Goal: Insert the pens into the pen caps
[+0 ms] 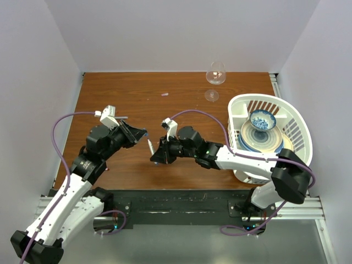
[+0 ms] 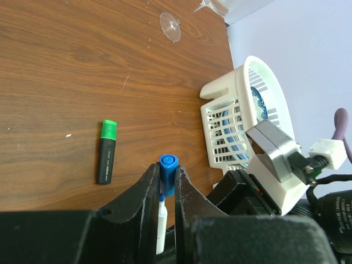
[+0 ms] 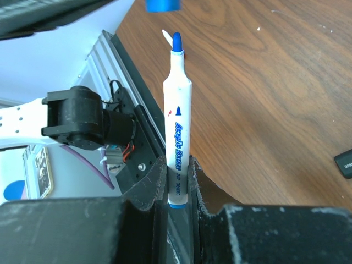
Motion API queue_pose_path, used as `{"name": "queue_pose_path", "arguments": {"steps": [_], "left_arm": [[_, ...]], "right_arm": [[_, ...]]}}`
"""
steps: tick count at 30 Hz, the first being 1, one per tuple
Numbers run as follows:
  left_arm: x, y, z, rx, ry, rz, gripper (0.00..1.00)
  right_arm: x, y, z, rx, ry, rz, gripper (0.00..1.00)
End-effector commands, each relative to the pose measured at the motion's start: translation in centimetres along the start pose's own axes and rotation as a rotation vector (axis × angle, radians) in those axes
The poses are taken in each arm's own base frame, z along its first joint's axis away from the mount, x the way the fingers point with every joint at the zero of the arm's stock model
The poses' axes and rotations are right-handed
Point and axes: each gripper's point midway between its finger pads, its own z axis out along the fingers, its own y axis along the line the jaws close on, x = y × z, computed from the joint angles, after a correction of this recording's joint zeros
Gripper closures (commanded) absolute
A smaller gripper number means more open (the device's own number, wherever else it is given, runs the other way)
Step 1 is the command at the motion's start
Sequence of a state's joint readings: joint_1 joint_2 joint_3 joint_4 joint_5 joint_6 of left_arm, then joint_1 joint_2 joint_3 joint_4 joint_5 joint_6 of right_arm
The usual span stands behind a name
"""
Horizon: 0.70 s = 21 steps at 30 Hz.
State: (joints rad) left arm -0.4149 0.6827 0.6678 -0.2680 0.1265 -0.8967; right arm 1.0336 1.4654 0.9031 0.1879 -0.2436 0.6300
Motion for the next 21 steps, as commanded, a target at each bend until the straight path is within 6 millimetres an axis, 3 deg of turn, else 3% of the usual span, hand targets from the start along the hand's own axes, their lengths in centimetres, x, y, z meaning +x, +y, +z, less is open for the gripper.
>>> {"name": "queue_pose_path", "arguments": {"steps": [1,21], "left_arm": [[-0.6,-1.2,-0.5,0.044,-0.015,0.025,1.00],[0.6,0.2,0.1,0.022,0.015,0.049,1.00]], "right_arm": [[-1.7,1.0,0.3,-0.018,-0.047,-0.003,1.00],[-2.1,1.3,0.1,-0.019,-0.054,-0.017,1.00]]}}
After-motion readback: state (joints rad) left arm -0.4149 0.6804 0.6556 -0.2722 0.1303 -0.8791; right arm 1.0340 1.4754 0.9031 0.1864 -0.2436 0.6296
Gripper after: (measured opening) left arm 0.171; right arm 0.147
